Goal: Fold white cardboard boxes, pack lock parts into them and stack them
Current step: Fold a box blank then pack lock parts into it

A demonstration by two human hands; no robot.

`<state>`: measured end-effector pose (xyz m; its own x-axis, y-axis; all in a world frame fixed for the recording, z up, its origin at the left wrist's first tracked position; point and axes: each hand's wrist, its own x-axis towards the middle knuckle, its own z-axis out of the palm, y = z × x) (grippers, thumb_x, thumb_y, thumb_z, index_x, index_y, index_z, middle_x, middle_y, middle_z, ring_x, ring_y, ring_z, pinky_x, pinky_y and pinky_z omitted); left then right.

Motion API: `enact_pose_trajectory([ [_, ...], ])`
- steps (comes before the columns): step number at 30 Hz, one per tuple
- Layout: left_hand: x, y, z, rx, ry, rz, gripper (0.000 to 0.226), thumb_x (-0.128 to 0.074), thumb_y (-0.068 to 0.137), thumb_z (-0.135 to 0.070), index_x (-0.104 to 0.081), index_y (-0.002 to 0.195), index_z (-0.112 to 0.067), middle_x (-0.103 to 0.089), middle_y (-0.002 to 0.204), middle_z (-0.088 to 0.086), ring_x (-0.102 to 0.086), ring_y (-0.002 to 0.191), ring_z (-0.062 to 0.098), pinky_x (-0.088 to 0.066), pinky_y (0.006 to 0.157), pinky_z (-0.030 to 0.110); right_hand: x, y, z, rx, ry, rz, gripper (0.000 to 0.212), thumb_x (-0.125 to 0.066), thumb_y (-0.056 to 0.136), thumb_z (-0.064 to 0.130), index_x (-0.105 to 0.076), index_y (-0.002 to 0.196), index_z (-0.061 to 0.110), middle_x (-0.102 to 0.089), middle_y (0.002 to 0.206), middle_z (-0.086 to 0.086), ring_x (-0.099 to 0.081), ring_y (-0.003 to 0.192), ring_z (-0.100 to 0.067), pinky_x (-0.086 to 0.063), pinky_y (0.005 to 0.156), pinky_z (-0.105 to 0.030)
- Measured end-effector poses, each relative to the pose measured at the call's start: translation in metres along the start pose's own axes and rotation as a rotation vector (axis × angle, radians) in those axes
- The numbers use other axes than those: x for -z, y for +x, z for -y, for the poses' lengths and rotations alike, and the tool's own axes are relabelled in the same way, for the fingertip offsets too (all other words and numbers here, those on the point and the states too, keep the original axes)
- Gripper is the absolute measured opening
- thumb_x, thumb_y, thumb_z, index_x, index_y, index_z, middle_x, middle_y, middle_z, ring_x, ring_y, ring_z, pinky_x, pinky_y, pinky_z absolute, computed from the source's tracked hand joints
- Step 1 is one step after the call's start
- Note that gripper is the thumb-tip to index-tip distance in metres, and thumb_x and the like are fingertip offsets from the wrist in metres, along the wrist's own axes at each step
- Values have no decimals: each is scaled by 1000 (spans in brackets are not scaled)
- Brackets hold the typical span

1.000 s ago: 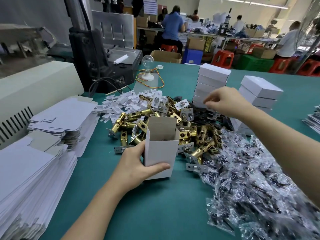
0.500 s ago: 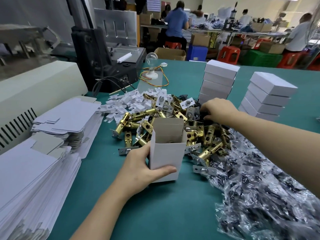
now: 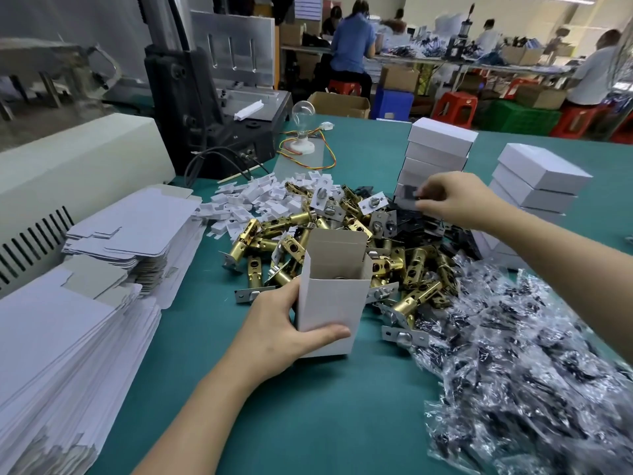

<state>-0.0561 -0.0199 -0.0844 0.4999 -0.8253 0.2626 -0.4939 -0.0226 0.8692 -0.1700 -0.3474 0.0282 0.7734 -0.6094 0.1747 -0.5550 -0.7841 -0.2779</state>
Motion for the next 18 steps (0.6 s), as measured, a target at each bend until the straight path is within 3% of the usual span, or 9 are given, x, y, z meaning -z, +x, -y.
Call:
enact_pose_trajectory([
  [3, 0, -1, 1, 1, 1, 2, 57, -83, 62, -73, -65, 113, -55, -71, 109, -33, -68, 105, -5, -53, 77, 10, 14, -25, 22, -77, 386, -43, 17, -60, 103, 31, -72, 94, 23, -75, 81, 4, -69, 74, -12, -49, 69, -28],
  [6, 0, -2, 2, 0, -13, -6, 60, -83, 61, -79, -66, 113, -56, -72, 109, -31, -68, 104, -4, -54, 76, 11, 25, -52, 48, -102, 604, 24, 20, -60, 104, 31, -72, 92, 19, -72, 74, 5, -64, 66, -7, -46, 61, -23],
  [10, -1, -4, 3, -20, -23, 34, 60, -83, 66, -77, -66, 118, -53, -73, 111, -28, -69, 106, -1, -56, 80, 17, 36, -80, 78, -30, 748, 96, 19, -63, 102, 25, -70, 94, 9, -70, 83, -7, -62, 67, -11, -48, 55, -22],
  [13, -3, -5, 8, -43, 2, 59, 48, -87, 72, -61, -67, 115, -51, -74, 109, -22, -71, 101, 6, -62, 80, 38, 45, -96, 96, 33, 851, 112, 15, -62, 102, 18, -66, 95, 5, -73, 75, -4, -66, 61, -13, -55, 52, -22],
  [18, -4, -6, 8, -98, 23, 35, 50, -83, 74, -68, -66, 116, -46, -74, 109, -21, -72, 100, 9, -61, 78, 43, 55, -114, 109, 113, 947, 192, 11, -65, 98, 13, -65, 110, 12, -74, 76, -11, -68, 55, -21, -56, 49, -25],
])
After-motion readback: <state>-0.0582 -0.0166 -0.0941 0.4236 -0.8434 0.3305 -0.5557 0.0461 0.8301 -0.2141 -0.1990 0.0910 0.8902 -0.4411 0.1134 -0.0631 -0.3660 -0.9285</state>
